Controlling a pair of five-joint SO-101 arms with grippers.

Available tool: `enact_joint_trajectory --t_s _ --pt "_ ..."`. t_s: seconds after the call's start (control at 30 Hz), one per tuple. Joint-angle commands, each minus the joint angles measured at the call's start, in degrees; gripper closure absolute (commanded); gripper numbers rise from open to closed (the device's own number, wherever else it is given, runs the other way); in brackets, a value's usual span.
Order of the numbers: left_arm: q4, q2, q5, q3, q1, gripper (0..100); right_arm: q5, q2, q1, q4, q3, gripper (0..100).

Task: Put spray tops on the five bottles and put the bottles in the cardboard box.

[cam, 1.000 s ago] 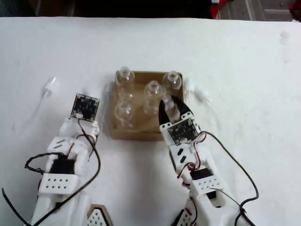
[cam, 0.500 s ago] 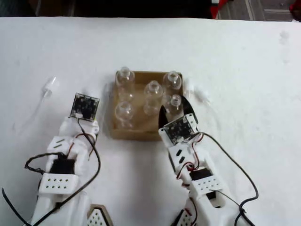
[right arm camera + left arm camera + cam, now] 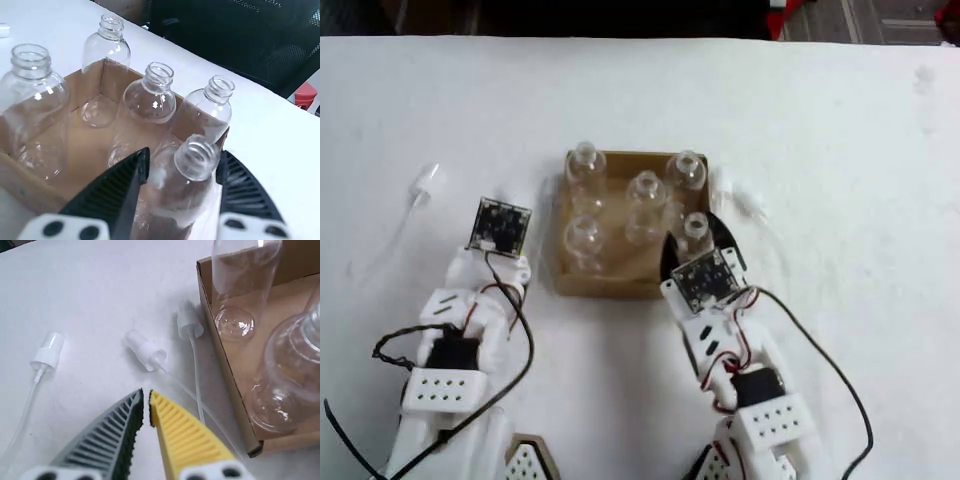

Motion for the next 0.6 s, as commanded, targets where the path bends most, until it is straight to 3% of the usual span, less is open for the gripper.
enact_joint_trajectory --t_s 0.0,0.13,0.57 --pt "-1.49 0.31 0.62 -0.35 -0.84 97 0.53 -14.64 -0.31 12.97 0.09 80.8" --pt "-1.49 0.31 0.62 -0.35 -0.84 97 0.53 -24.66 -0.31 22.64 0.26 80.8" --pt "-1.49 0.31 0.62 -0.35 -0.84 97 0.53 -23.96 0.13 18.77 0.35 80.7"
